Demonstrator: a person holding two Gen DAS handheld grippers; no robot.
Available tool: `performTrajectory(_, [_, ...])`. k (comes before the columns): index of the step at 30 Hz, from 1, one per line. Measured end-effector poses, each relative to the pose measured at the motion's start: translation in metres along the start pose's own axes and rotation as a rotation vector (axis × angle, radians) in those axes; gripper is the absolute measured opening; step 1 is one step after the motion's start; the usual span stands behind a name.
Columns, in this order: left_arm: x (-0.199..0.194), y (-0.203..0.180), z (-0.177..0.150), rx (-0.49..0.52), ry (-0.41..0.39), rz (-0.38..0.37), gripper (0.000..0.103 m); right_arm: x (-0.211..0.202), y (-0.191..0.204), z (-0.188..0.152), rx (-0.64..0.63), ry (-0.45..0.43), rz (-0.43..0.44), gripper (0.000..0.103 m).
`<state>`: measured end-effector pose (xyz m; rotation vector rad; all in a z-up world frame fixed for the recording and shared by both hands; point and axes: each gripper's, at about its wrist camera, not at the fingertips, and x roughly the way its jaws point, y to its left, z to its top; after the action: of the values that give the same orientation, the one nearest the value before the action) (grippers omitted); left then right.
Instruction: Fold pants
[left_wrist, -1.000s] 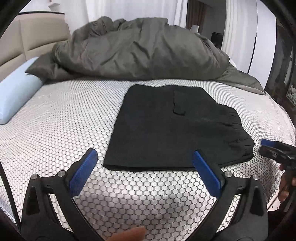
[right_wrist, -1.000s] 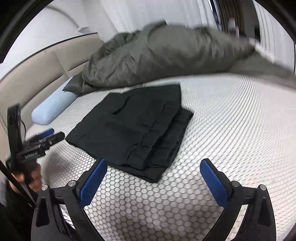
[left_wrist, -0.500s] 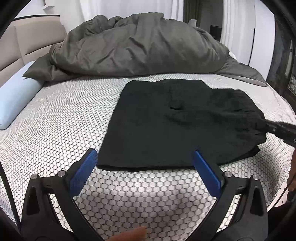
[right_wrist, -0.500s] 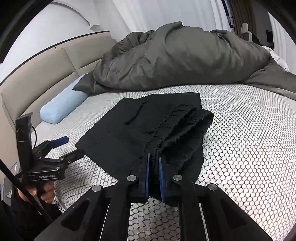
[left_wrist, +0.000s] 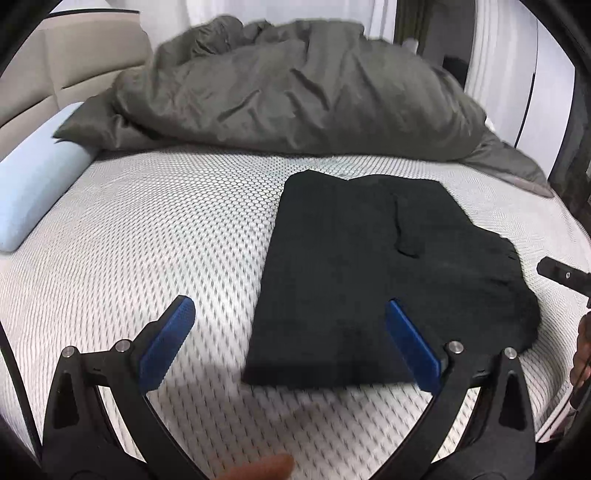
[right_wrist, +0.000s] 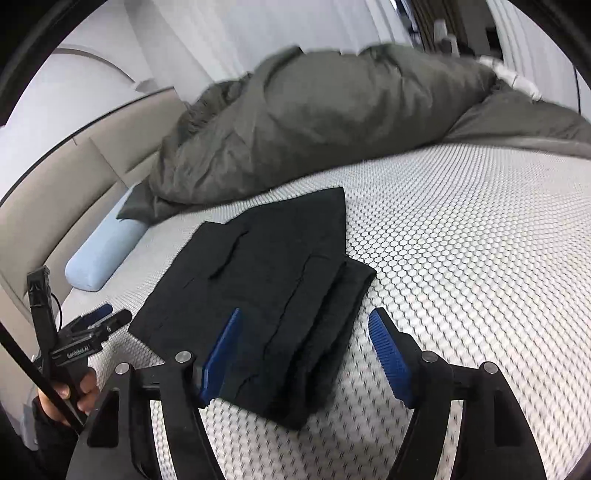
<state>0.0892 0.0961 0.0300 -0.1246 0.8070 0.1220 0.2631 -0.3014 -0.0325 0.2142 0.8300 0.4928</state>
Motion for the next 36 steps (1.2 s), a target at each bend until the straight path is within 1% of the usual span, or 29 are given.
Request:
performTrajectory(2, [0.024,0.007,0.011,-0.011,0.074,0.011,0.102,0.02,-0.009,0.009,0.033,0.035,0.017,0.072])
performTrajectory(4, [0.049,0.015,0.015,-0.042,0.147,0.03,0.102,0.046,-0.016,0.016,0.046,0.07,-0.023,0.071])
performTrajectory(5, [0.059,0.016,0.014,-0.043,0.183,0.029,0.102,0.052,-0.018,0.018,0.047,0.082,-0.043,0.053])
performTrajectory(6, [0.067,0.017,0.01,-0.052,0.21,0.02,0.103,0.056,-0.019,0.018,0.052,0.08,-0.053,0.045])
performTrajectory(8, [0.069,0.02,0.01,-0.079,0.207,-0.004,0.103,0.047,-0.008,0.021,-0.012,0.026,-0.053,0.038])
performTrajectory(9, [0.067,0.02,0.011,-0.074,0.2,-0.004,0.103,0.039,0.002,0.024,-0.077,-0.006,-0.078,0.035])
performTrajectory(10, [0.066,0.02,0.011,-0.064,0.189,0.006,0.103,0.037,0.005,0.024,-0.111,-0.021,-0.104,0.035])
performTrajectory(11, [0.065,0.02,0.01,-0.06,0.184,0.012,0.103,0.043,0.001,0.024,-0.12,-0.012,-0.149,0.035])
performTrajectory(12, [0.065,0.02,0.009,-0.061,0.179,0.015,0.103,0.057,-0.011,0.021,-0.09,0.043,-0.17,0.04])
performTrajectory(13, [0.064,0.02,0.008,-0.065,0.179,0.018,0.103,0.066,-0.024,0.018,-0.026,0.077,-0.155,0.045])
performTrajectory(14, [0.062,0.021,0.007,-0.07,0.175,0.024,0.103,0.064,-0.031,0.017,0.017,0.07,-0.142,0.054])
performTrajectory(15, [0.058,0.021,0.007,-0.071,0.163,0.03,0.103,0.056,-0.031,0.019,0.037,0.047,-0.135,0.061])
performTrajectory(16, [0.053,0.022,0.006,-0.068,0.148,0.039,0.103,0.045,-0.027,0.021,0.028,0.026,-0.144,0.064])
performTrajectory(17, [0.044,0.022,0.003,-0.063,0.122,0.055,0.102,0.033,-0.019,0.022,0.002,-0.008,-0.158,0.068])
performTrajectory(18, [0.035,0.022,0.002,-0.058,0.09,0.062,0.102,0.018,-0.01,0.022,-0.031,-0.051,-0.155,0.078])
performTrajectory(20, [0.017,0.02,-0.003,-0.047,0.038,0.041,0.102,-0.011,0.009,0.015,-0.101,-0.116,-0.131,0.089])
performTrajectory(22, [-0.004,0.015,-0.011,-0.037,-0.017,0.013,0.102,-0.034,0.03,0.005,-0.18,-0.162,-0.105,0.091])
performTrajectory(23, [-0.012,0.013,-0.015,-0.036,-0.039,0.005,0.102,-0.04,0.041,-0.003,-0.215,-0.177,-0.094,0.094])
performTrajectory(24, [-0.021,0.01,-0.019,-0.034,-0.067,-0.008,0.102,-0.046,0.05,-0.011,-0.245,-0.197,-0.086,0.099])
performTrajectory(25, [-0.029,0.007,-0.021,-0.029,-0.087,-0.022,0.102,-0.047,0.06,-0.015,-0.271,-0.209,-0.08,0.101])
performTrajectory(26, [-0.036,-0.002,-0.019,-0.017,-0.113,-0.04,0.102,-0.049,0.067,-0.021,-0.29,-0.219,-0.075,0.102])
performTrajectory(29, [-0.061,-0.014,-0.035,0.021,-0.179,-0.057,0.103,-0.055,0.076,-0.042,-0.277,-0.229,-0.052,0.102])
performTrajectory(31, [-0.072,-0.018,-0.044,0.024,-0.201,-0.069,0.103,-0.058,0.077,-0.055,-0.28,-0.234,-0.048,0.103])
performTrajectory(33, [-0.079,-0.023,-0.051,0.011,-0.206,-0.088,0.103,-0.056,0.08,-0.063,-0.287,-0.254,-0.051,0.103])
performTrajectory(34, [-0.081,-0.027,-0.054,0.014,-0.207,-0.101,0.103,-0.056,0.081,-0.065,-0.287,-0.258,-0.048,0.103])
performTrajectory(36, [-0.085,-0.032,-0.055,0.041,-0.211,-0.105,0.103,-0.056,0.082,-0.071,-0.29,-0.25,-0.052,0.103])
